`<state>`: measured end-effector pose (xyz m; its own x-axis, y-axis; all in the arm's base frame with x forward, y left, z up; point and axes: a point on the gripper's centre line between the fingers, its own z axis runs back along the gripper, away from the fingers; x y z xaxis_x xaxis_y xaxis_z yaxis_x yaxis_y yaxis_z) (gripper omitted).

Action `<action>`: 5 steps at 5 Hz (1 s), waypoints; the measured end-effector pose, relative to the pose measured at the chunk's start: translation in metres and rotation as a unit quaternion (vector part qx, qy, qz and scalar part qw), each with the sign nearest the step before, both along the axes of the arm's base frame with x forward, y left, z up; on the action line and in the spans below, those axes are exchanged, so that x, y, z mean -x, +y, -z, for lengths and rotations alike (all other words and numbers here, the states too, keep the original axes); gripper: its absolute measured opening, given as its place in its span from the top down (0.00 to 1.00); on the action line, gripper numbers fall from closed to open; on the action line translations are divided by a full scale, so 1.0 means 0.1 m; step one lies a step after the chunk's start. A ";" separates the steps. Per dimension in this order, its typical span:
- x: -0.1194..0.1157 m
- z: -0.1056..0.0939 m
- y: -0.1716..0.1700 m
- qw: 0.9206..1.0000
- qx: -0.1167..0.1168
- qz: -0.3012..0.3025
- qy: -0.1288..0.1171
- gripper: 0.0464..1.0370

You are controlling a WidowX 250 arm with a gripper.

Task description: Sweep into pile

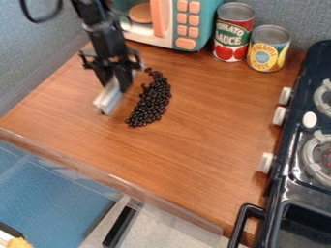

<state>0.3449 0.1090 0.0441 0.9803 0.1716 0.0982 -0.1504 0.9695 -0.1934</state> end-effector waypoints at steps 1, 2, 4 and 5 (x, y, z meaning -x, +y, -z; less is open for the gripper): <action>0.02 -0.19 0.13 0.999 -0.001 -0.032 -0.027 0.67; 0.15 -0.28 0.22 0.990 -0.013 -0.122 -0.065 0.67; 0.48 -0.24 0.14 0.966 -0.069 -0.246 -0.051 0.67; 0.58 -0.18 0.05 0.956 -0.072 -0.285 -0.013 0.67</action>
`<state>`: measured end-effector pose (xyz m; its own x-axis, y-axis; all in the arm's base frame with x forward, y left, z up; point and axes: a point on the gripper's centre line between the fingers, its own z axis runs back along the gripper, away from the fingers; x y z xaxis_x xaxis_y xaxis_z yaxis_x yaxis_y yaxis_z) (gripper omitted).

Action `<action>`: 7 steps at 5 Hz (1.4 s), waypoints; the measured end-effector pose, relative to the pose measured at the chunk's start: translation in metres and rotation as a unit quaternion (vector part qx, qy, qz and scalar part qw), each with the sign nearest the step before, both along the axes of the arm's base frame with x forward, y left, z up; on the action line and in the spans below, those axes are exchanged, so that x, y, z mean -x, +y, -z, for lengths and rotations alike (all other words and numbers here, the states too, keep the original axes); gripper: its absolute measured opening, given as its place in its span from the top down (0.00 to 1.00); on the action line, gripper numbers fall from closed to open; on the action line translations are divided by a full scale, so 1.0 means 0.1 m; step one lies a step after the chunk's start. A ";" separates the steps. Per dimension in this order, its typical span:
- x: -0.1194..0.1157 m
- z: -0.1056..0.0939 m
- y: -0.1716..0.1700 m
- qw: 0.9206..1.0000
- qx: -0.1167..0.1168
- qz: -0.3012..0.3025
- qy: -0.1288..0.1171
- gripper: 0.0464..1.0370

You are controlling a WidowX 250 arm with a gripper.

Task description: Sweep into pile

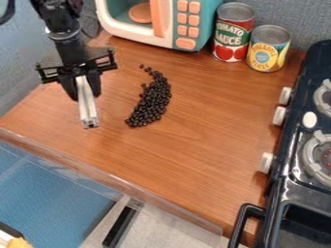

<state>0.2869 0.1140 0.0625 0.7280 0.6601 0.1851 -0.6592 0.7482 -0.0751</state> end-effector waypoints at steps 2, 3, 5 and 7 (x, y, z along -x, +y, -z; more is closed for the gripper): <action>0.15 0.14 -0.35 0.995 -0.015 -0.086 0.055 0.67; 0.21 0.27 -0.51 0.987 0.010 -0.130 0.090 0.67; 0.22 0.50 -0.58 0.973 0.034 -0.197 0.118 0.67; 0.12 0.55 -0.55 0.966 0.048 -0.230 0.112 0.67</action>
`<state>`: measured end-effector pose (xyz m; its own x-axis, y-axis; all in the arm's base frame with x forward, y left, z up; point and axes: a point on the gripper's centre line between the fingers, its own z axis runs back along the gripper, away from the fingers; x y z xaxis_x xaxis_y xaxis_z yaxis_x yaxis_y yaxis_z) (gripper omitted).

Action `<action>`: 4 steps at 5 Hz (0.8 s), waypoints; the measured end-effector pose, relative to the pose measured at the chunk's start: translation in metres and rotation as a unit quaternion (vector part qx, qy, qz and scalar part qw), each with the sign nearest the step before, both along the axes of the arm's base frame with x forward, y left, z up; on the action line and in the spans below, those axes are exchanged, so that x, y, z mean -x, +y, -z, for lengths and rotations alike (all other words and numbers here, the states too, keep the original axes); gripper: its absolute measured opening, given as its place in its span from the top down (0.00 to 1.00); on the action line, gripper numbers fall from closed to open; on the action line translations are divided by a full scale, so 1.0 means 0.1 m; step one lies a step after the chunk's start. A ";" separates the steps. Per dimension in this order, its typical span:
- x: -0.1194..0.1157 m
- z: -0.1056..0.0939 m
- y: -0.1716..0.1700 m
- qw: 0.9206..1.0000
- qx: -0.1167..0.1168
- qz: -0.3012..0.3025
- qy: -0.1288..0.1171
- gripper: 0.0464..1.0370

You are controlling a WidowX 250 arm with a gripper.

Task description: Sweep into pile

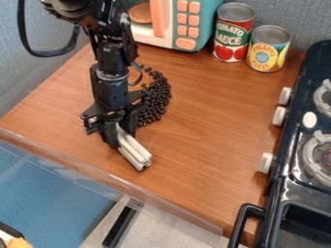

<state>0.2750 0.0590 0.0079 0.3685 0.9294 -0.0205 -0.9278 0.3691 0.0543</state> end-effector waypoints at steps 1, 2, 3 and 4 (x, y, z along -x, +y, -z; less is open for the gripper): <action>-0.14 0.00 0.03 1.000 -0.001 -0.015 -0.012 0.67; -0.35 -0.01 0.08 0.999 -0.001 -0.044 -0.028 0.67; -0.46 0.00 0.10 0.997 -0.002 -0.070 -0.034 0.67; -0.60 0.00 0.12 0.995 -0.003 -0.095 -0.038 0.67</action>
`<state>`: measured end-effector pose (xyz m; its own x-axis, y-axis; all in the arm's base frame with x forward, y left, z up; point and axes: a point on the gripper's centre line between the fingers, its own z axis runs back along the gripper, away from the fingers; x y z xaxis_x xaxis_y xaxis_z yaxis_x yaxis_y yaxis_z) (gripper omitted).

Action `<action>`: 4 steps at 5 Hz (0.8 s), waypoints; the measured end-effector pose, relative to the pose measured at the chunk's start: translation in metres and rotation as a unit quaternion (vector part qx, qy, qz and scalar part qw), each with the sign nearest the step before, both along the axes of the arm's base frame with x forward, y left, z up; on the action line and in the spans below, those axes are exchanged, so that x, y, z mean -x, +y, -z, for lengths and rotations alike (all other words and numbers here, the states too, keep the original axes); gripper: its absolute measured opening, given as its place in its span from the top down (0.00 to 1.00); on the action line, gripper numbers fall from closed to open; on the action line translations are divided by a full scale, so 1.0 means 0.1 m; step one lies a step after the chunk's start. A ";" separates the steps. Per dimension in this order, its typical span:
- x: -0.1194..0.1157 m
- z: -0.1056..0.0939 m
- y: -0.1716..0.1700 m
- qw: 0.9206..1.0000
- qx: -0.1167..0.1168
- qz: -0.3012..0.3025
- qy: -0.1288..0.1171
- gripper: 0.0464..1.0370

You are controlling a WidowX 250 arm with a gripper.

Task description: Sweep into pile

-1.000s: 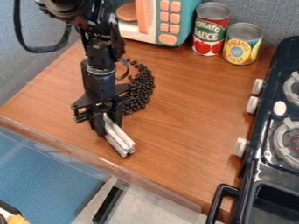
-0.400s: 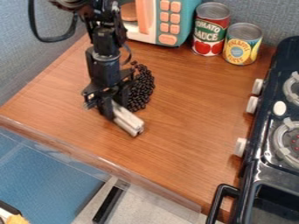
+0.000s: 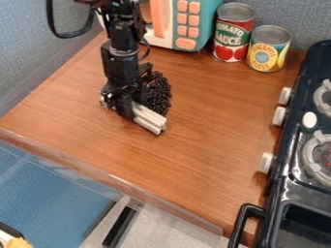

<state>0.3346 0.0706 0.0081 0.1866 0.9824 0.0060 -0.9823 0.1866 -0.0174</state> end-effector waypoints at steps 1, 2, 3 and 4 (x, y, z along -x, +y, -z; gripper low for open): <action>-0.12 0.00 -0.02 1.000 -0.005 -0.012 -0.004 0.67; -0.23 0.01 -0.01 1.000 -0.006 -0.027 -0.008 0.67; -0.33 0.01 -0.01 0.999 -0.004 -0.039 -0.010 0.67; -0.42 0.01 0.00 0.999 -0.004 -0.045 -0.016 0.67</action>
